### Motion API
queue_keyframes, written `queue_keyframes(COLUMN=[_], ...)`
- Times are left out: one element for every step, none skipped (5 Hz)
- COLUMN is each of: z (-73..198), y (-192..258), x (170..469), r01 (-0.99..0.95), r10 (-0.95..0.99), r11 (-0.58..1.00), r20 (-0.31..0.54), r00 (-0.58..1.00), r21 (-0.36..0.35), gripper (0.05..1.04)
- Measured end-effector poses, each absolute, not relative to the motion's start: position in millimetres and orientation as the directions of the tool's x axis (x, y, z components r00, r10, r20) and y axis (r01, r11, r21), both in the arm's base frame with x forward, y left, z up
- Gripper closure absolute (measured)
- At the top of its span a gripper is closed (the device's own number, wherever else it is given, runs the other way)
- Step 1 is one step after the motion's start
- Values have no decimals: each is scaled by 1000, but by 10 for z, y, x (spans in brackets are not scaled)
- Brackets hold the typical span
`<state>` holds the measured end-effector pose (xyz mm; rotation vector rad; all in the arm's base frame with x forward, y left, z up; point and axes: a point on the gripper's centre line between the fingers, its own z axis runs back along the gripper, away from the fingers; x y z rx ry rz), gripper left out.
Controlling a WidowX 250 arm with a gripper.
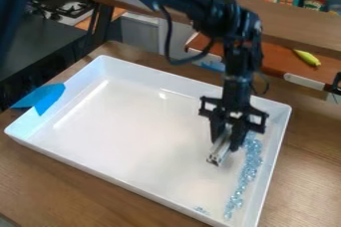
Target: Sweep into pile
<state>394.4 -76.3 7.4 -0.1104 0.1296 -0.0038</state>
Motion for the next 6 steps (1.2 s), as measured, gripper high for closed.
queue_keyframes(z=[176, 219, 224, 99, 126, 62], y=[-258, 319, 718, 1121, 1353, 1526], x=[3918, 3818, 3730, 3535, 3334, 3183], r01=[-63, -120, -128, -100, -53, -32], r10=[50, 106, 117, 92, 50, 32], r11=[993, 988, 989, 994, 998, 999], r20=[-128, -134, -138, -152, -118, -112], r00=[991, 985, 984, 984, 992, 993], r21=[-96, -100, -76, -43, -24, 3], gripper=[693, 693, 693, 693, 693, 693])
